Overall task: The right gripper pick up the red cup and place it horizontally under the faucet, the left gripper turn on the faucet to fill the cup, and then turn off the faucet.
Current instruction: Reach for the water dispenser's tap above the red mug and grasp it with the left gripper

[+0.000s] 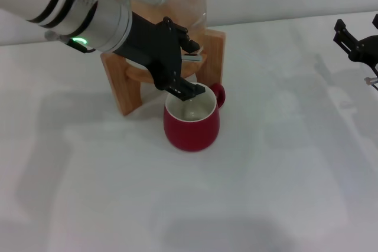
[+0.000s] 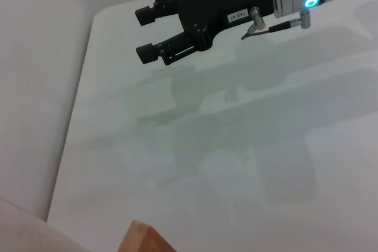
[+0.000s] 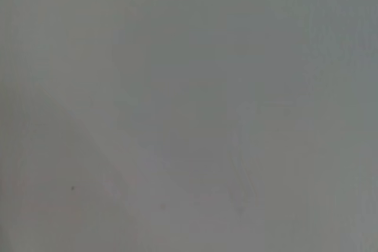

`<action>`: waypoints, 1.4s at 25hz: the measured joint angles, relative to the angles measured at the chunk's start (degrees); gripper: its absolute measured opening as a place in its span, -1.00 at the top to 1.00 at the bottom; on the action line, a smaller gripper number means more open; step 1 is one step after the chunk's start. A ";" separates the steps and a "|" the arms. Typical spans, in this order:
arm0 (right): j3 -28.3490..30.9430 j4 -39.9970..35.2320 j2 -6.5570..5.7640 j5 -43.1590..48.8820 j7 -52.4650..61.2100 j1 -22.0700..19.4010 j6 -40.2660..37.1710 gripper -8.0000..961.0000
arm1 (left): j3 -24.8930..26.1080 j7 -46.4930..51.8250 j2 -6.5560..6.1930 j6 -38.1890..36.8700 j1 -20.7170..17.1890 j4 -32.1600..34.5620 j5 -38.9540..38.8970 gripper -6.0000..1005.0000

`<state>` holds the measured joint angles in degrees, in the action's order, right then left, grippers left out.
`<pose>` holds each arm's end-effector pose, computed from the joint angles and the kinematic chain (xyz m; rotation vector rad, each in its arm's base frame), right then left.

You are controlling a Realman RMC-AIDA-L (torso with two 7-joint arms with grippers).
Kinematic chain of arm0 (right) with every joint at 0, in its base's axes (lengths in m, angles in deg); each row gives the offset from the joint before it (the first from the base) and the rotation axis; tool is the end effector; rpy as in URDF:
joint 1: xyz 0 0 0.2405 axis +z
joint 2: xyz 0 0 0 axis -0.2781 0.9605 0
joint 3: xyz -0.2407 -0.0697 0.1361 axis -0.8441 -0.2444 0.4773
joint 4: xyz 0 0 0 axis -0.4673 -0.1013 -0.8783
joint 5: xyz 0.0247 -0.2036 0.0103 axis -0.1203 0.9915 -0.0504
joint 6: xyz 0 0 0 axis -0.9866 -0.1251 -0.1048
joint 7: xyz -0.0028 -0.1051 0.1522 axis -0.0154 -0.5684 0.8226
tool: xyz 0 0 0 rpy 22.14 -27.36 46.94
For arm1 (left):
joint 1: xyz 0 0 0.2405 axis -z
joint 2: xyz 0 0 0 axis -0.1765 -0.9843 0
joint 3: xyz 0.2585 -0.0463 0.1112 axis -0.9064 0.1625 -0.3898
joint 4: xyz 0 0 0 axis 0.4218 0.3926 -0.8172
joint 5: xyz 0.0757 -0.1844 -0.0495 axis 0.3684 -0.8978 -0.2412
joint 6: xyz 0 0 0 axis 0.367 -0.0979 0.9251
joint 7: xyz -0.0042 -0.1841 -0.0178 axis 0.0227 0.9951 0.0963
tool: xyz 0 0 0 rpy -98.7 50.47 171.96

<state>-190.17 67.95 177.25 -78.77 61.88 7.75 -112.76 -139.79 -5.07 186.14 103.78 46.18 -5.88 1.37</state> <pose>0.3676 0.4001 0.0204 -1.4990 0.6086 0.6931 -0.0676 0.4273 -0.0919 -2.9376 0.3668 0.1764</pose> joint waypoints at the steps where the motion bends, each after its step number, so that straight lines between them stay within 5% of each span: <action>1: 0.00 0.00 0.00 -0.03 0.00 0.00 0.00 -0.82 | 0.01 -0.19 -0.01 -0.08 0.01 -0.02 -0.01 -0.62; 35: -0.01 0.00 0.00 -0.07 -0.05 0.00 0.00 -0.82 | -1.26 -0.88 0.18 1.27 0.25 -0.38 -1.26 -0.62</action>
<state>-190.18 67.95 177.25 -78.83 61.84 7.75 -112.76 -141.04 -5.95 186.32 105.05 46.44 -6.26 0.11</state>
